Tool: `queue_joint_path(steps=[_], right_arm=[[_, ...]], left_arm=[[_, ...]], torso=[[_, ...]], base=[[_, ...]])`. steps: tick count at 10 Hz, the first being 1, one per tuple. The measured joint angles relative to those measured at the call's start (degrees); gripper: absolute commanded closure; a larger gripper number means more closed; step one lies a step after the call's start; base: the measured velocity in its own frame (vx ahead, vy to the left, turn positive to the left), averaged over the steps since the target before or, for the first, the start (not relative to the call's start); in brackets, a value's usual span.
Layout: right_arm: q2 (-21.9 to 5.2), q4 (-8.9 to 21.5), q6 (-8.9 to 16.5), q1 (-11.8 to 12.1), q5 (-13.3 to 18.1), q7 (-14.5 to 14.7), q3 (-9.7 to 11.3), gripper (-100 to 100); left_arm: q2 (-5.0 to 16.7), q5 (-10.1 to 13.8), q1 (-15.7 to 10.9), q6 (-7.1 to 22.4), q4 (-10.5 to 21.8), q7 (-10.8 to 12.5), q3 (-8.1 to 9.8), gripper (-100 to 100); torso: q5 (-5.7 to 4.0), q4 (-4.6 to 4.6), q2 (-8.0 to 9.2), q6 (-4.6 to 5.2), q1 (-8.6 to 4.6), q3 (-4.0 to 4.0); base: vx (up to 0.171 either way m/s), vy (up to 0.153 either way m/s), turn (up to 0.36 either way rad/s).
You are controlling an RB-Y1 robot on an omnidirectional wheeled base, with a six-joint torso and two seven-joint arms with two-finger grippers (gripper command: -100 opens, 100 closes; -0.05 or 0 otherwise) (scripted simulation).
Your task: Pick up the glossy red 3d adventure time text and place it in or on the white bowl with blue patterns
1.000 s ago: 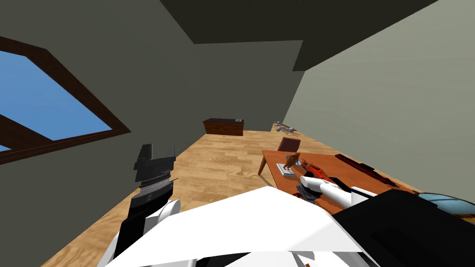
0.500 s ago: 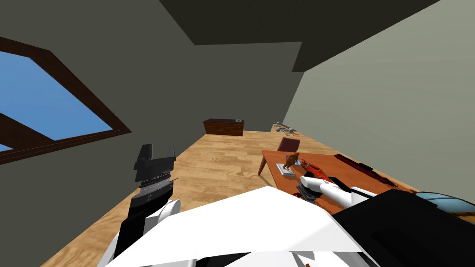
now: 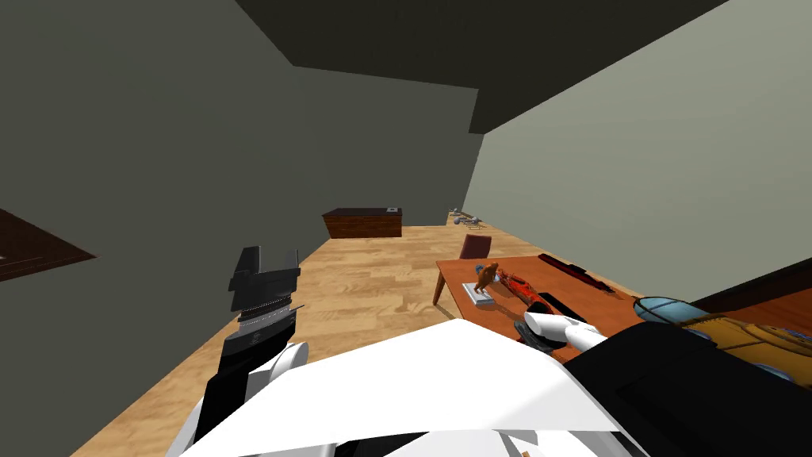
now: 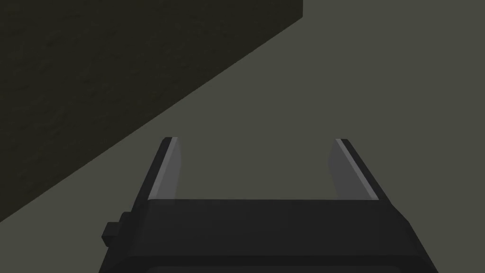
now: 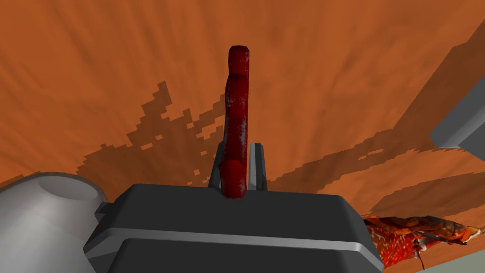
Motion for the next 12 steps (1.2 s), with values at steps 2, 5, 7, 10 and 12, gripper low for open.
queue_joint_path(steps=[2,5,7,10,12], right_arm=[[-1.16,-3.18,-3.41,3.74,0.28,1.42,0.61,100],[-2.52,-6.79,-7.71,8.18,0.81,2.76,1.23,100],[-3.86,-8.93,-10.93,11.6,0.34,5.11,1.79,100],[-5.03,-12.36,-14.96,15.68,1.08,6.17,2.49,100],[-6.85,-16.54,-17.65,19.66,2.79,5.93,2.69,100]], left_arm=[[0.0,0.0,0.0,0.0,0.0,0.0,0.0,0],[0.0,0.0,-0.01,0.0,0.0,0.0,0.0,0],[0.0,0.0,0.0,0.0,0.0,0.0,0.0,0],[0.01,0.0,-0.01,0.0,0.0,0.0,0.0,0],[0.0,0.0,-0.01,0.0,0.0,0.0,0.0,0]], torso=[[-0.01,-0.03,-0.12,-0.03,0.02,-0.07],[-0.02,0.0,0.11,0.0,-0.03,0.05],[-0.02,-0.06,-0.08,-0.03,0.12,-0.07],[-0.04,-0.04,0.17,-0.02,-0.07,0.06],[-0.04,-0.08,0.02,-0.09,0.21,-0.04]], base=[[0.271,-0.028,-0.3],[0.207,-0.02,-0.216],[0.271,0.005,-0.311],[0.179,-0.012,-0.201],[0.243,0.062,-0.298]])
